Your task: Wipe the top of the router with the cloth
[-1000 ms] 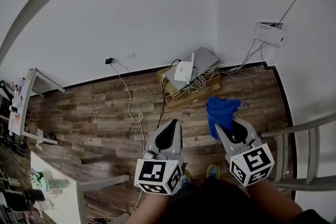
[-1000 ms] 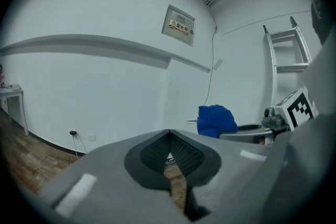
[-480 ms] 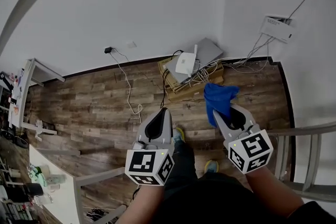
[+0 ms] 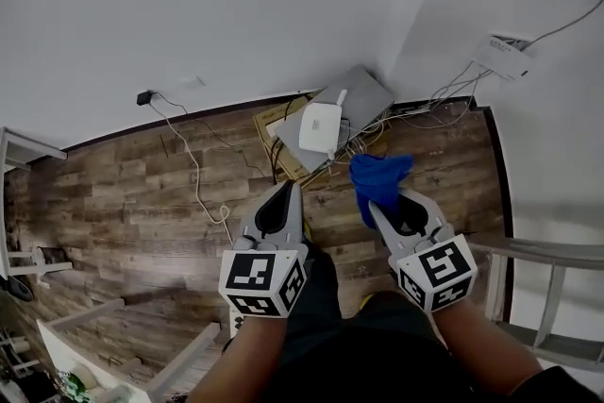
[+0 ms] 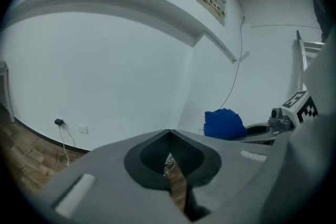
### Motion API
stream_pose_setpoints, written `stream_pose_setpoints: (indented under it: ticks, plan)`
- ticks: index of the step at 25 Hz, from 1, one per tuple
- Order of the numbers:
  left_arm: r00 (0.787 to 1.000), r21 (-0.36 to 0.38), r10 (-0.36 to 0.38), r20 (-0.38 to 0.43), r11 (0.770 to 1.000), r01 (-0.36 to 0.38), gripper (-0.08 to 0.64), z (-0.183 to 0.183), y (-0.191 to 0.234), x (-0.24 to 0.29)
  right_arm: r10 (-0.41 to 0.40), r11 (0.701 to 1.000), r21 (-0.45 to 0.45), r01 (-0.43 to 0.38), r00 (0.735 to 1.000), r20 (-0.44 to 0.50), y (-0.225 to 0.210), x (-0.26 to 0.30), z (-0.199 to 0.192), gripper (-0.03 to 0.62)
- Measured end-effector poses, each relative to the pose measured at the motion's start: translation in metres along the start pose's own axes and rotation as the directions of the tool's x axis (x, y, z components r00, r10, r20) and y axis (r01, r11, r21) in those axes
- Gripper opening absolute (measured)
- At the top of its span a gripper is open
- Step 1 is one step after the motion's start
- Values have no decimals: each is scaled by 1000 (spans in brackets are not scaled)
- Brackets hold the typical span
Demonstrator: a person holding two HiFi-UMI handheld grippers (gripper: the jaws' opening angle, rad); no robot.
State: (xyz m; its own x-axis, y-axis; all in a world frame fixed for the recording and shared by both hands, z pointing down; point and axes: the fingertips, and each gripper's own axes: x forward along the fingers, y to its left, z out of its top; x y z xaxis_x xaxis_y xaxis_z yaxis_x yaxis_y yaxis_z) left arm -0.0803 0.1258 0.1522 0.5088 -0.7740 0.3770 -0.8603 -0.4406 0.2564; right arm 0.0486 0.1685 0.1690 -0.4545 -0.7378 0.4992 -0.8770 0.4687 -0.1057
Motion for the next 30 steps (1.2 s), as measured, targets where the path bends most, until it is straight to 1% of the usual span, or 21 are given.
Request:
stream_pose_setpoints:
  ticks: [2,4,7,11,14,16,18,21,25,27,30]
  plan:
    - [999,9,-32,-35,999,32,0,4,24,33,-4,1000,-7,4,1000,-24,-7,38,7,122]
    - [997,18,-46,-69,999,48,0,4,45,64,-3,1000,-12,2,999,-45,-17,75,10,121]
    - [990,16,-50,-130,998,53,0,-13,67,112,18,1000,-11,-19,996,-87,-39,129,-1,121]
    - [980,-10,-34,-197,999,33,0,-67,92,190,78,996,-31,-83,986,-145,-81,215,-45,121]
    - [969,-48,5,-248,999,-18,0,-122,110,242,153,983,-68,-170,966,-206,-107,281,-96,121]
    - [959,-82,38,-280,995,-63,0,-161,125,273,202,967,-99,-233,945,-259,-122,322,-130,121]
    - [952,-118,59,-302,988,-99,0,-196,140,302,233,949,-137,-284,925,-301,-135,357,-156,120]
    - [940,-138,82,-330,981,-134,0,-238,155,334,264,924,-172,-341,896,-356,-143,392,-193,120]
    - [932,-153,108,-347,973,-170,0,-267,164,358,308,875,-232,-426,857,-412,-139,412,-230,120]
    - [926,-159,119,-358,970,-185,0,-274,170,360,327,854,-250,-456,844,-425,-133,416,-239,120]
    - [922,-166,119,-368,967,-191,0,-281,180,355,339,828,-276,-488,828,-447,-126,421,-242,118]
